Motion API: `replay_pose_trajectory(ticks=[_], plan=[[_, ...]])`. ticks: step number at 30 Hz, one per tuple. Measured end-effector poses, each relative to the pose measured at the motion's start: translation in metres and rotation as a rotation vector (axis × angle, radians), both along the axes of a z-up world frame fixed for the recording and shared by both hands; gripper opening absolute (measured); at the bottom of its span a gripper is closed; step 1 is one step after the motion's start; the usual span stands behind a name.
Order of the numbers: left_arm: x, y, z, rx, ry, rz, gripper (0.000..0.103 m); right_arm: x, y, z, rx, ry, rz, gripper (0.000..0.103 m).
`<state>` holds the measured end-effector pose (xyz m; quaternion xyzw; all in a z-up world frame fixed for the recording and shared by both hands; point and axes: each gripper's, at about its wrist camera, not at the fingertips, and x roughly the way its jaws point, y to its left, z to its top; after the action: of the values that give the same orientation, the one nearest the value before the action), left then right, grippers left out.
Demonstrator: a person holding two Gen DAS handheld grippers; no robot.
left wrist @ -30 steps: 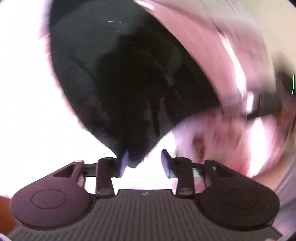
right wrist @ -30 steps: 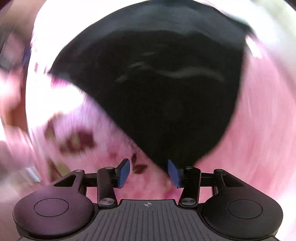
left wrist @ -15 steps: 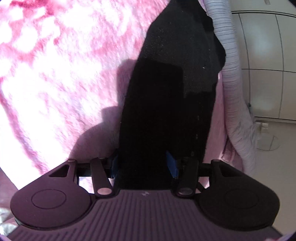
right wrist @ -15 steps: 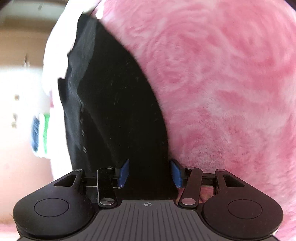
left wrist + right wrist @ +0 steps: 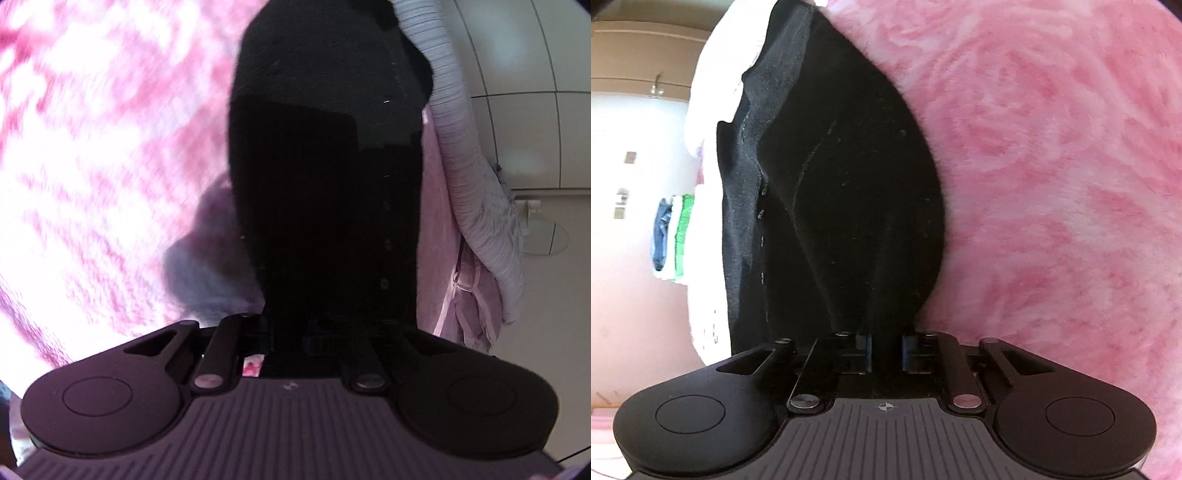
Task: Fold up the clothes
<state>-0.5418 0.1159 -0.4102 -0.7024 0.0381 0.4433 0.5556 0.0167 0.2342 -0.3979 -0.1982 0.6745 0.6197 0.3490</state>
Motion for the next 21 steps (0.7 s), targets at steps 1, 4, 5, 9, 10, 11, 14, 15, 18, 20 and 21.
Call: replay_pose_trajectory(ticks=[1,4,5,9,10,11,14,15,18,20,21], plan=[[-0.004,0.004,0.014,0.029,-0.002,0.002,0.008,-0.003,0.000,0.006,0.000,0.003,-0.007,0.010],[-0.018,0.018,0.071,0.143,0.021,0.014,0.007,-0.006,-0.001,0.039,0.018,0.098,-0.050,0.010],[-0.028,0.026,0.097,0.194,0.028,0.032,0.007,-0.008,0.001,0.056,0.043,0.131,-0.063,0.010],[-0.062,0.067,0.206,0.417,0.068,0.094,0.007,-0.022,0.023,0.140,0.196,0.290,-0.111,0.009],[-0.068,0.080,0.237,0.485,0.088,0.091,0.007,-0.027,0.032,0.164,0.245,0.329,-0.120,0.009],[-0.073,0.093,0.268,0.554,0.107,0.088,0.007,-0.032,0.041,0.189,0.299,0.364,-0.123,0.009],[-0.087,0.122,0.367,0.751,0.136,0.073,0.007,-0.052,0.074,0.274,0.483,0.453,-0.105,0.009],[-0.090,0.125,0.401,0.823,0.141,0.069,0.007,-0.056,0.081,0.305,0.550,0.479,-0.097,0.009],[-0.097,0.117,0.488,1.027,0.145,0.085,0.007,-0.063,0.085,0.399,0.773,0.592,-0.073,0.009],[-0.102,0.112,0.526,1.068,0.152,0.079,0.008,-0.067,0.080,0.448,0.895,0.651,-0.067,0.009],[-0.104,0.118,0.538,1.051,0.164,0.078,0.008,-0.072,0.080,0.466,0.916,0.632,-0.076,0.009]])
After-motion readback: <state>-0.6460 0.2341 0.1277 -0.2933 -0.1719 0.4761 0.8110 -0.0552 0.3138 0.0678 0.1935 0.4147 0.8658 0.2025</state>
